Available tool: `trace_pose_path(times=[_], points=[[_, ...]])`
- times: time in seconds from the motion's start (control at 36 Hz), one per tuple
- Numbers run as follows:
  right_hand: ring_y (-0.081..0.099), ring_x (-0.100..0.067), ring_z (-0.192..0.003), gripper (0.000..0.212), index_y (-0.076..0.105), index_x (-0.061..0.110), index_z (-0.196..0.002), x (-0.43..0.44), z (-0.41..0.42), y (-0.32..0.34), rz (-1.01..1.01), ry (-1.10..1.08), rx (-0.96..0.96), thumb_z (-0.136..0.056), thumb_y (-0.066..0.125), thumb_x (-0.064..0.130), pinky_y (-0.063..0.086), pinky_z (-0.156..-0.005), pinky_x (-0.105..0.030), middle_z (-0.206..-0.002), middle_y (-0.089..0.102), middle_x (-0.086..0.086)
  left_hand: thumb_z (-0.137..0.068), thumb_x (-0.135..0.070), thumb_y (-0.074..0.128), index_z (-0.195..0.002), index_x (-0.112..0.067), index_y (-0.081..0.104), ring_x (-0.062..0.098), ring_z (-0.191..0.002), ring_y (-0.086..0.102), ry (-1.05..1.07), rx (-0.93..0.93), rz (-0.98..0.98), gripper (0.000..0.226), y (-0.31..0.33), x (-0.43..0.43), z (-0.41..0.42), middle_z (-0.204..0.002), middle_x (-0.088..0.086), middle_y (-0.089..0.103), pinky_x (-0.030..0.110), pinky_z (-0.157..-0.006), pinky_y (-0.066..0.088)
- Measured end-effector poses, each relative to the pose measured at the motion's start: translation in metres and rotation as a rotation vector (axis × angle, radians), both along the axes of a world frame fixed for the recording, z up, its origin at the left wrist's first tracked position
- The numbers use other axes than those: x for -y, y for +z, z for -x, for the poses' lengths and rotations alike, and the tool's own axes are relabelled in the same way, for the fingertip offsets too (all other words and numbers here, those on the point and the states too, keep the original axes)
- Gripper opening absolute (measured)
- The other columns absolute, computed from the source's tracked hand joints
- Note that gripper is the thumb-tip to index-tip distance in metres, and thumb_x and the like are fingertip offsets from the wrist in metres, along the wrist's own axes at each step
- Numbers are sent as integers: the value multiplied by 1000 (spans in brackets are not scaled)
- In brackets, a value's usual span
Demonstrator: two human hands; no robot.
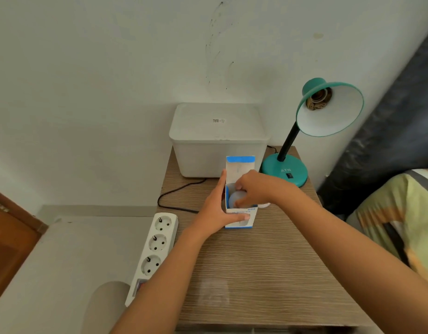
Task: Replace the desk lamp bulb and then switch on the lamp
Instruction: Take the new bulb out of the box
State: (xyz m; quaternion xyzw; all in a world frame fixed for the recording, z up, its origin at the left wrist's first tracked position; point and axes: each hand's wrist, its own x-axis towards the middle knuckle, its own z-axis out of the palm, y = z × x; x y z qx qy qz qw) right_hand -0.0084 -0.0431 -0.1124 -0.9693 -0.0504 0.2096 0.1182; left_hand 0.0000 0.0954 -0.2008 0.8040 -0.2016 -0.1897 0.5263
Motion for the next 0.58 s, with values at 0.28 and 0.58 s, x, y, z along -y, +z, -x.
trace_pose_path(times=[0.28,0.58], points=[[47,-13,-104,48,50,30,-128,19,16,0,-266,-43,181,-82,60,37,45,-93,-33,-122,51,1,-68,-29,83,-146,-41,-10,10,-134,36,-11,2,16,122,3,1,-1,-151,-8,31,34,-106,38],[47,-15,-102,45,44,26,-123,15,49,-4,-297,-100,309,-82,60,37,43,-83,-28,-118,46,1,-70,-26,81,-146,-39,-12,10,-135,31,-18,-12,24,121,6,5,14,-153,-7,24,38,-105,38]])
